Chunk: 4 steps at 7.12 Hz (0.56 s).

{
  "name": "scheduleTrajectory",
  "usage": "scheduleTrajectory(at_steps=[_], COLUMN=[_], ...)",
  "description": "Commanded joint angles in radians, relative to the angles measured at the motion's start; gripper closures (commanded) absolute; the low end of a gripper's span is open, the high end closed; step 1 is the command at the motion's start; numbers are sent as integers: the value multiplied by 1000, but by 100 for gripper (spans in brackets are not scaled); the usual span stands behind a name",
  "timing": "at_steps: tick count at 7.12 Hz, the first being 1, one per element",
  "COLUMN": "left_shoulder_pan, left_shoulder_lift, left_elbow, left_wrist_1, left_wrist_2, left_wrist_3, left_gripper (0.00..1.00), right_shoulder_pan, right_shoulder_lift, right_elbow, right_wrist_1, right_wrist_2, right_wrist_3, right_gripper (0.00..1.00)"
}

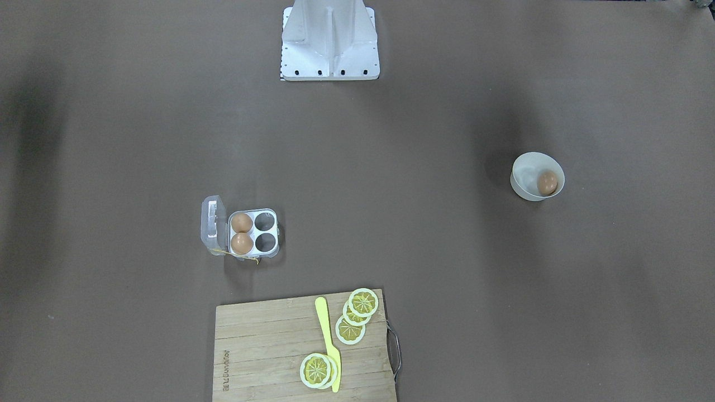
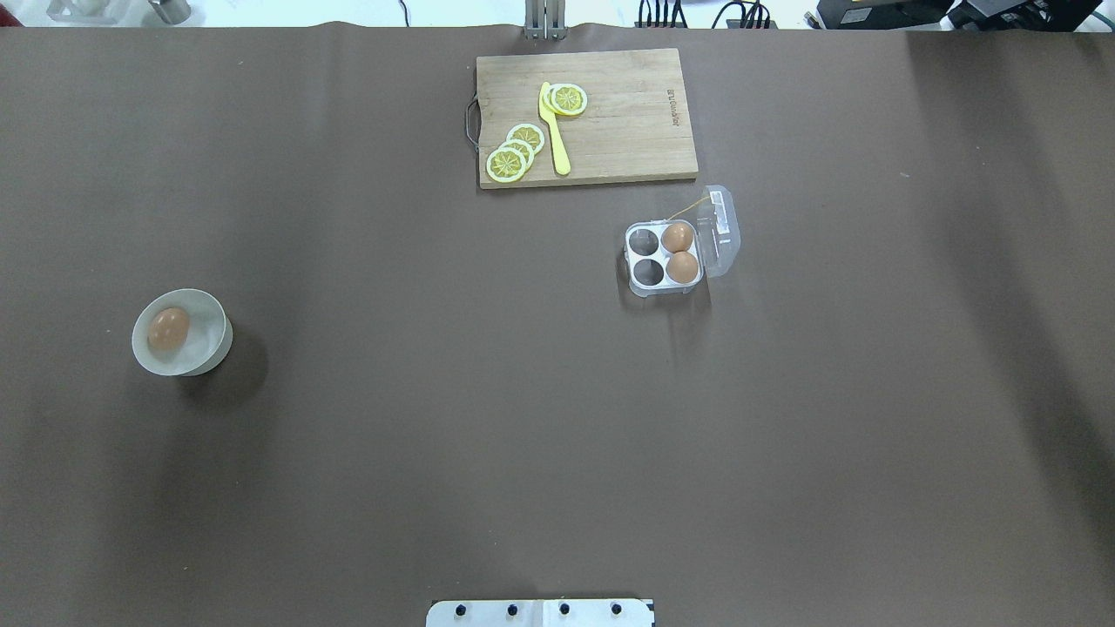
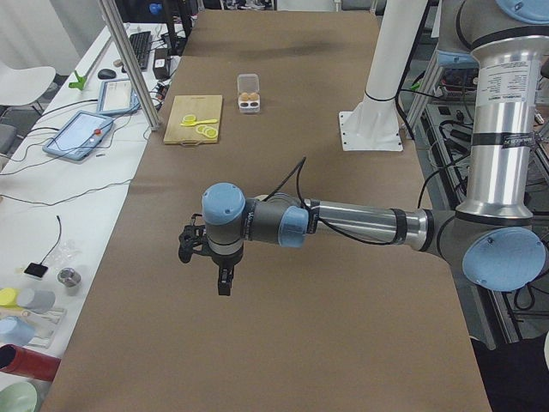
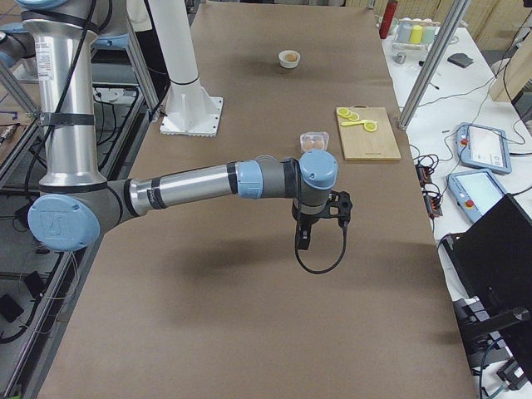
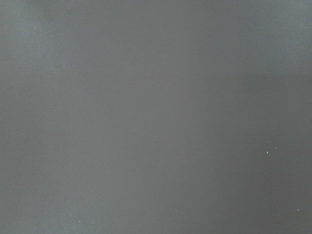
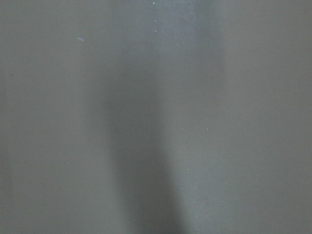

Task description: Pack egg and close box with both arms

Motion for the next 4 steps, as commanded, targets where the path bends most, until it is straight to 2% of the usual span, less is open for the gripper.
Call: scheduleTrajectory(at_steps=[1, 4], left_shoulder_pan=[2, 2], left_shoulder_lift=[-1, -2], left_elbow=[1, -8], left_wrist_1=[0, -1], left_wrist_2=[0, 1], left_wrist_3=[-1, 1], left_gripper=[2, 2], right_shoulder_pan=[3, 3], right_shoulder_lift=[2, 5], right_elbow=[0, 2], right_wrist_1=[0, 0], right_wrist_2=[-1, 1], right_wrist_3=[0, 2], right_gripper=[0, 0])
